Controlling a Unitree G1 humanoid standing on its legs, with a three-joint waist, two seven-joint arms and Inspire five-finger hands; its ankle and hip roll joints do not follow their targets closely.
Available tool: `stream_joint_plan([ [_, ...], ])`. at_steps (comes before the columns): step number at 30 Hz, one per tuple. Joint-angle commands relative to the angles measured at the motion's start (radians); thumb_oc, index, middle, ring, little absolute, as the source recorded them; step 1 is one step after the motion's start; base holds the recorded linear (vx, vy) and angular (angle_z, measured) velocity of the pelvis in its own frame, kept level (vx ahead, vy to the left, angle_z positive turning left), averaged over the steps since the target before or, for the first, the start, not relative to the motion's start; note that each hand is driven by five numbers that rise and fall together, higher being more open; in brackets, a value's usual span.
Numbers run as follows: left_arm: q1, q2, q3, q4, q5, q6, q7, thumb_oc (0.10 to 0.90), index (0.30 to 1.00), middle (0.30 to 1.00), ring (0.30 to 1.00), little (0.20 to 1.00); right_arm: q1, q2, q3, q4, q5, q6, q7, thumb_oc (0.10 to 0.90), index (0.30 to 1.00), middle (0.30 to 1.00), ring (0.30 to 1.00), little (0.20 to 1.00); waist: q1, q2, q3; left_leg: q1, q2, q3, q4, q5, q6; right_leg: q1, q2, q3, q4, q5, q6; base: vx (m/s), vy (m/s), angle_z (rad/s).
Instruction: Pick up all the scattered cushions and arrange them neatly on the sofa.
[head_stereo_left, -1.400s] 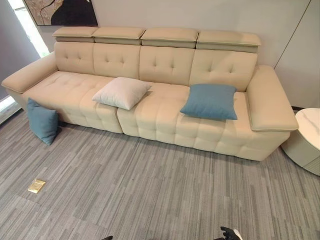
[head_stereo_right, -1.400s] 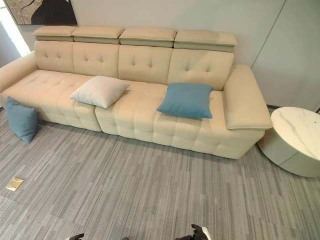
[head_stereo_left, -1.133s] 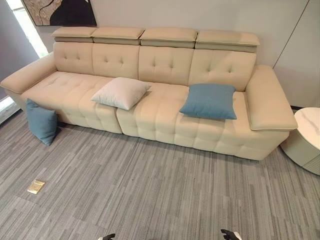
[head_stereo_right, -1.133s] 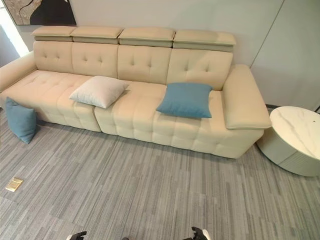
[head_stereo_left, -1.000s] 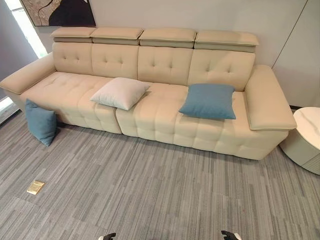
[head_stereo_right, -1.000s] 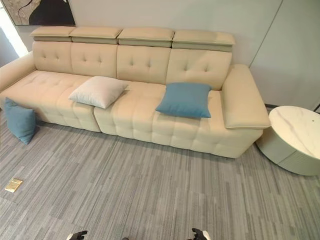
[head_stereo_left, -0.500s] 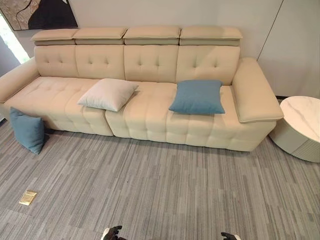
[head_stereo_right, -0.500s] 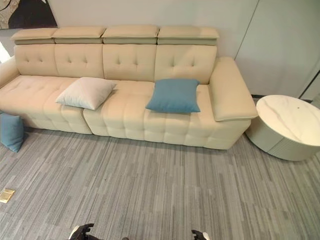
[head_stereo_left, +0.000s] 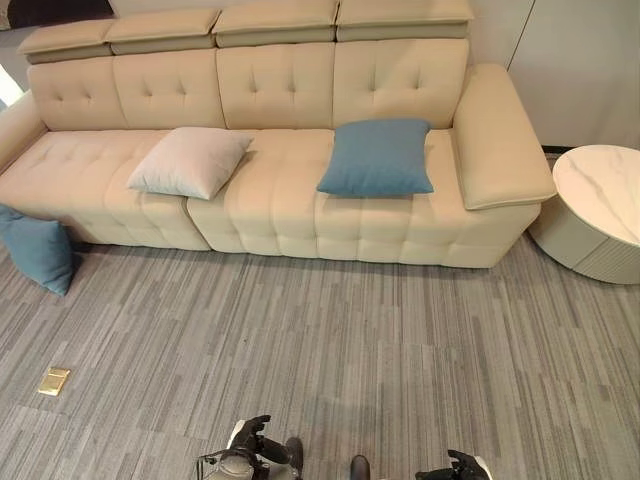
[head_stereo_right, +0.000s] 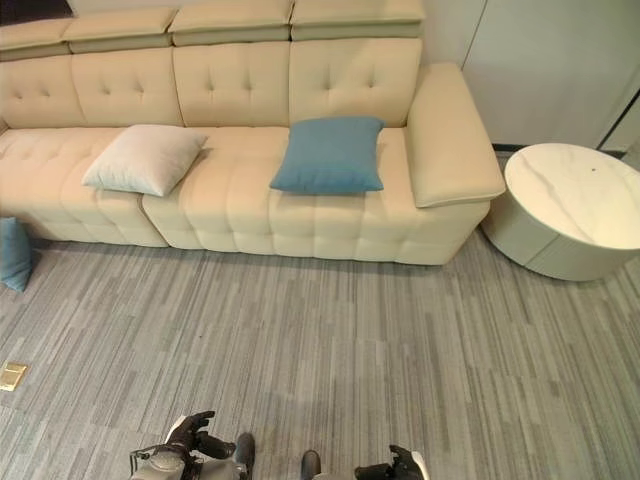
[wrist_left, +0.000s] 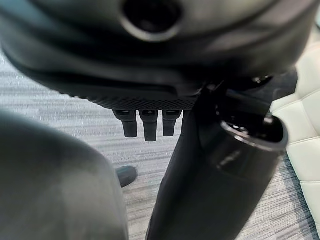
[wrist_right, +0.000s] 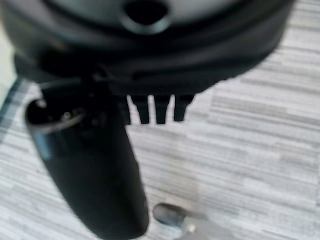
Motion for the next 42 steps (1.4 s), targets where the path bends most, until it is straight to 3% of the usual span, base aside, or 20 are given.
stream_joint_plan([
  [1, 0.022, 0.008, -0.018, 0.014, 0.008, -0.027, 0.015, 0.800, 0.900, 0.900, 0.900, 0.900, 0.006, 0.000, 0.000, -0.007, 0.007, -0.026, -0.027, 0.800, 0.900, 0.900, 0.900, 0.900, 0.033, -0.010, -0.029, -0.064, -0.015, -0.015, 0.152, -0.121, 0.057, 0.058, -0.014, 0.011, 0.058, -0.152, 0.108, 0.31, 0.166, -0.73],
  [7, 0.029, 0.022, -0.005, 0.009, 0.020, -0.031, 0.025, 0.800, 0.900, 0.900, 0.900, 0.900, -0.005, 0.014, 0.012, -0.023, -0.016, -0.017, -0.020, 0.800, 0.900, 0.900, 0.900, 0.900, 0.048, -0.018, -0.040, -0.027, -0.021, 0.024, 0.154, -0.172, 0.099, -0.006, -0.058, 0.028, 0.227, -0.149, 0.157, 0.16, 0.125, -0.59],
  [8, 0.026, 0.026, -0.002, 0.006, 0.022, -0.032, 0.029, 0.800, 0.900, 0.900, 0.900, 0.900, -0.009, 0.015, 0.016, -0.030, -0.021, -0.015, -0.017, 0.800, 0.900, 0.900, 0.900, 0.900, 0.046, -0.013, -0.035, -0.011, -0.017, 0.031, 0.148, -0.183, 0.111, -0.046, -0.065, 0.027, 0.299, -0.131, 0.173, 0.16, 0.159, -0.37],
  [9, 0.018, 0.033, 0.000, -0.004, 0.022, -0.032, 0.037, 0.800, 0.900, 0.900, 0.900, 0.900, -0.022, 0.015, 0.024, -0.041, -0.028, -0.012, -0.017, 0.800, 0.900, 0.900, 0.900, 0.900, 0.039, -0.006, -0.021, 0.015, -0.013, 0.050, 0.142, -0.198, 0.132, -0.120, -0.081, 0.021, 0.428, -0.059, 0.211, 0.10, 0.108, -0.26],
  [11, 0.013, 0.039, 0.001, -0.010, 0.020, -0.036, 0.038, 0.800, 0.900, 0.900, 0.900, 0.900, -0.028, 0.014, 0.025, -0.054, -0.028, -0.015, -0.018, 0.800, 0.900, 0.900, 0.900, 0.900, 0.035, 0.001, -0.016, 0.030, -0.009, 0.059, 0.137, -0.207, 0.140, -0.157, -0.091, 0.006, 0.489, -0.031, 0.225, 0.14, 0.096, -0.23],
  [12, 0.009, 0.045, -0.002, -0.014, 0.019, -0.037, 0.040, 0.800, 0.900, 0.900, 0.900, 0.900, -0.032, 0.016, 0.027, -0.063, -0.031, -0.018, -0.020, 0.800, 0.900, 0.900, 0.900, 0.900, 0.030, 0.015, -0.009, 0.067, 0.000, 0.062, 0.120, -0.217, 0.146, -0.209, -0.116, -0.045, 0.535, -0.019, 0.222, 0.25, 0.099, -0.25],
  [14, 0.006, 0.048, 0.002, -0.011, 0.025, -0.034, 0.037, 0.800, 0.900, 0.900, 0.900, 0.900, -0.038, 0.015, 0.036, -0.068, -0.048, -0.019, -0.022, 0.800, 0.900, 0.900, 0.900, 0.900, 0.018, 0.027, -0.006, 0.140, 0.005, 0.063, 0.080, -0.240, 0.146, -0.233, -0.132, -0.120, 0.437, -0.064, 0.193, 0.36, 0.009, -0.24],
  [17, 0.009, 0.048, 0.017, -0.001, 0.030, -0.034, 0.037, 0.800, 0.900, 0.900, 0.900, 0.900, -0.042, 0.008, 0.045, -0.077, -0.069, -0.008, -0.018, 0.800, 0.900, 0.900, 0.900, 0.900, 0.003, 0.019, 0.002, 0.207, -0.008, 0.055, 0.037, -0.257, 0.135, -0.295, -0.127, -0.164, 0.238, 0.004, 0.197, 0.36, -0.116, -0.30],
  [20, 0.006, 0.045, 0.023, 0.005, 0.035, -0.039, 0.029, 0.800, 0.900, 0.900, 0.900, 0.900, -0.034, -0.004, 0.044, -0.071, -0.081, -0.005, -0.016, 0.800, 0.900, 0.900, 0.900, 0.900, -0.009, 0.024, 0.002, 0.258, -0.005, 0.048, 0.009, -0.271, 0.120, -0.297, -0.132, -0.196, 0.174, 0.030, 0.207, 0.33, -0.176, -0.29],
  [21, 0.013, 0.039, 0.017, 0.010, 0.051, -0.036, 0.036, 0.800, 0.900, 0.900, 0.900, 0.900, -0.024, -0.001, 0.045, -0.064, -0.078, -0.008, -0.015, 0.800, 0.900, 0.900, 0.900, 0.900, -0.017, 0.024, -0.011, 0.282, 0.006, 0.046, 0.020, -0.297, 0.112, -0.283, -0.120, -0.171, 0.192, 0.023, 0.181, 0.49, -0.301, 0.15],
  [23, 0.019, 0.026, 0.018, 0.015, 0.037, -0.036, 0.031, 0.800, 0.900, 0.900, 0.900, 0.900, -0.022, -0.005, 0.034, -0.055, -0.063, -0.014, -0.015, 0.800, 0.900, 0.900, 0.900, 0.900, -0.021, 0.036, -0.019, 0.262, 0.037, 0.049, 0.133, -0.280, 0.068, -0.233, -0.092, -0.174, 0.182, -0.003, 0.146, 0.36, -0.266, 0.24],
  [24, 0.019, 0.027, 0.018, 0.015, 0.037, -0.036, 0.031, 0.800, 0.900, 0.900, 0.900, 0.900, -0.022, -0.004, 0.034, -0.055, -0.063, -0.014, -0.015, 0.800, 0.900, 0.900, 0.900, 0.900, -0.022, 0.034, -0.021, 0.258, 0.035, 0.048, 0.133, -0.278, 0.069, -0.235, -0.094, -0.174, 0.180, -0.002, 0.146, 0.13, -0.182, 0.27],
  [26, 0.006, 0.022, 0.008, -0.001, 0.018, -0.037, 0.025, 0.800, 0.900, 0.900, 0.900, 0.900, -0.035, -0.012, 0.029, -0.048, -0.035, -0.024, -0.023, 0.800, 0.900, 0.900, 0.900, 0.900, -0.011, 0.014, 0.009, 0.118, 0.067, 0.056, 0.428, -0.168, 0.026, -0.167, -0.081, -0.166, 0.153, -0.032, 0.098, 0.09, -0.221, 0.05],
  [28, 0.006, 0.021, 0.008, -0.007, 0.007, -0.035, 0.025, 0.800, 0.900, 0.900, 0.900, 0.900, -0.036, -0.016, 0.026, -0.042, -0.026, -0.022, -0.021, 0.800, 0.900, 0.900, 0.900, 0.900, -0.006, 0.004, 0.016, 0.075, 0.098, 0.083, 0.505, -0.133, 0.022, -0.132, -0.070, -0.167, 0.143, -0.055, 0.075, 0.18, -0.185, -0.08],
  [30, 0.005, 0.019, 0.007, -0.011, 0.002, -0.036, 0.026, 0.800, 0.900, 0.900, 0.900, 0.900, -0.033, -0.017, 0.024, -0.040, -0.021, -0.022, -0.024, 0.800, 0.900, 0.900, 0.900, 0.900, 0.002, -0.001, 0.021, 0.053, 0.102, 0.095, 0.511, -0.147, 0.030, -0.114, -0.068, -0.163, 0.141, -0.067, 0.071, 0.22, -0.102, -0.10],
  [33, 0.016, 0.011, -0.001, 0.001, 0.009, -0.035, 0.019, 0.800, 0.900, 0.900, 0.900, 0.900, -0.014, -0.022, 0.021, -0.030, -0.017, -0.023, -0.026, 0.800, 0.900, 0.900, 0.900, 0.900, 0.023, -0.008, 0.008, -0.029, 0.072, 0.141, 0.312, -0.189, 0.053, -0.032, -0.057, -0.164, 0.104, -0.115, 0.089, 0.35, -0.025, -0.14],
  [35, 0.018, 0.012, -0.002, 0.002, 0.011, -0.034, 0.018, 0.800, 0.900, 0.900, 0.900, 0.900, -0.012, -0.022, 0.019, -0.028, -0.018, -0.023, -0.027, 0.800, 0.900, 0.900, 0.900, 0.900, 0.028, -0.005, 0.008, -0.028, 0.069, 0.145, 0.257, -0.169, 0.052, -0.015, -0.051, -0.163, 0.096, -0.121, 0.093, 0.27, 0.029, 0.11],
  [36, 0.023, 0.012, -0.005, 0.000, 0.014, -0.036, 0.016, 0.800, 0.900, 0.900, 0.900, 0.900, -0.009, -0.016, 0.020, -0.026, -0.017, -0.021, -0.030, 0.800, 0.900, 0.900, 0.900, 0.900, 0.039, 0.006, 0.005, -0.056, 0.069, 0.149, 0.166, -0.098, 0.043, 0.017, -0.030, -0.158, 0.082, -0.134, 0.100, 0.30, 0.051, 0.18],
  [39, 0.030, 0.016, 0.001, 0.000, 0.006, -0.037, 0.015, 0.800, 0.900, 0.900, 0.900, 0.900, -0.003, -0.008, 0.021, -0.020, -0.018, -0.016, -0.032, 0.800, 0.900, 0.900, 0.900, 0.900, 0.058, 0.007, 0.004, -0.080, 0.054, 0.152, 0.120, -0.059, 0.042, 0.058, -0.019, -0.141, 0.081, -0.151, 0.105, 0.29, 0.089, 0.11],
  [42, 0.045, 0.017, 0.012, 0.007, 0.008, -0.035, 0.017, 0.800, 0.900, 0.900, 0.900, 0.900, 0.004, 0.002, 0.027, -0.018, -0.032, -0.012, -0.026, 0.800, 0.900, 0.900, 0.900, 0.900, 0.070, 0.000, -0.012, -0.057, 0.035, 0.131, 0.112, -0.073, 0.064, 0.069, -0.032, -0.127, 0.109, -0.162, 0.118, 0.30, 0.143, -0.19],
])
